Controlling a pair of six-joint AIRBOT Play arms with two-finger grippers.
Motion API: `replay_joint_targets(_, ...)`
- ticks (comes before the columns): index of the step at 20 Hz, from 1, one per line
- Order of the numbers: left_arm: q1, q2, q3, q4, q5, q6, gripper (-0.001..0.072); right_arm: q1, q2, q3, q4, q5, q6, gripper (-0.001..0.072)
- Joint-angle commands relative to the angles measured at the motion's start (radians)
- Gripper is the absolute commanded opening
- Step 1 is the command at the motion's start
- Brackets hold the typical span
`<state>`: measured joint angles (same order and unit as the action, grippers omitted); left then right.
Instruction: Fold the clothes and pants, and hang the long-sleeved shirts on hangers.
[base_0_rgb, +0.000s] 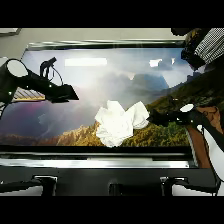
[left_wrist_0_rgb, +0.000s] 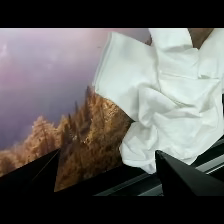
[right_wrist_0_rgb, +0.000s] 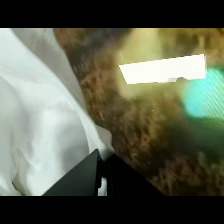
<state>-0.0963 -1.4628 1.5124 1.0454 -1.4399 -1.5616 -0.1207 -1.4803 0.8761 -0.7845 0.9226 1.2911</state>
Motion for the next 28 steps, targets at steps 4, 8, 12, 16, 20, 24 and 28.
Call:
replay_joint_targets(4,0.030,-0.037,-0.357,-0.319,0.270,0.205,0.0670,0.005,0.008,-0.002,0.014,0.014,-0.013,0.0032)
replay_joint_targets(8,-0.078,-0.159,-0.400,-0.371,0.380,0.230,0.0667,0.005,0.057,-0.002,0.014,0.063,-0.013,0.0032)
replay_joint_targets(12,-0.130,-0.224,-0.399,-0.392,0.479,0.230,0.0642,0.005,0.081,-0.002,0.014,0.100,-0.012,0.0033)
replay_joint_targets(16,-0.126,-0.227,-0.399,-0.391,0.542,0.230,0.0589,0.005,0.081,-0.002,0.014,0.144,-0.012,0.0033)
replay_joint_targets(20,-0.145,-0.232,-0.399,-0.392,0.594,0.227,0.0585,0.005,0.089,-0.002,0.015,0.165,-0.012,0.0033)
replay_joint_targets(24,-0.148,-0.231,-0.386,-0.393,0.566,0.227,0.0020,0.005,0.135,-0.002,0.015,0.159,-0.012,0.0032)
replay_joint_targets(28,-0.111,-0.213,-0.257,-0.390,0.486,0.230,0.0015,0.005,0.236,-0.002,0.014,0.152,-0.030,0.0032)
